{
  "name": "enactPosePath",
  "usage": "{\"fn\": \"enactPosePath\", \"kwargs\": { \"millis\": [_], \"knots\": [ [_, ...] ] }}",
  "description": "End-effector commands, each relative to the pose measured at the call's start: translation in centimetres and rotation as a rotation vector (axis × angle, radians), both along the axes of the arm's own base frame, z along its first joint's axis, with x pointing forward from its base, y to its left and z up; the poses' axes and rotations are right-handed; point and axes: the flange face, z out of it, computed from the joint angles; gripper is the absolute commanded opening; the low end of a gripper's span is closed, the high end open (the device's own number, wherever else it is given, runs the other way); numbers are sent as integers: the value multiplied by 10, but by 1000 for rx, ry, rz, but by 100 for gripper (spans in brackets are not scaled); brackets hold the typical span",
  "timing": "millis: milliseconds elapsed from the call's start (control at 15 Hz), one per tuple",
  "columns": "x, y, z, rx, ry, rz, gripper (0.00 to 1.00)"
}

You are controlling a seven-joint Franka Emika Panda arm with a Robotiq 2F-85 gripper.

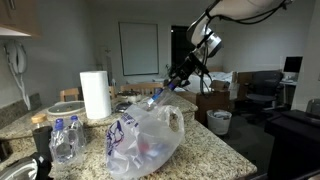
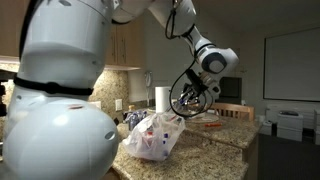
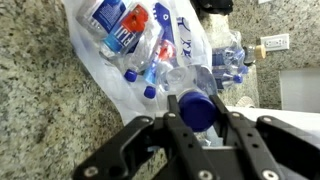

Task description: Place five empty water bottles inside the clear plastic bag

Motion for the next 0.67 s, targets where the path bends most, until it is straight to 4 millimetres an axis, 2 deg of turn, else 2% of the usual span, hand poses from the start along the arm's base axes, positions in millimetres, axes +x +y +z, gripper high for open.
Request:
{"fn": "enactPosePath", "kwargs": {
  "millis": [0,200,400,600],
  "knots": [
    [39,37,-33,46,136,-28,10],
    [60,82,-69,13,261,-33,10],
    [73,127,-104,-21,386,-38,10],
    [80,157,-141,-56,508,-44,10]
  ]
}}
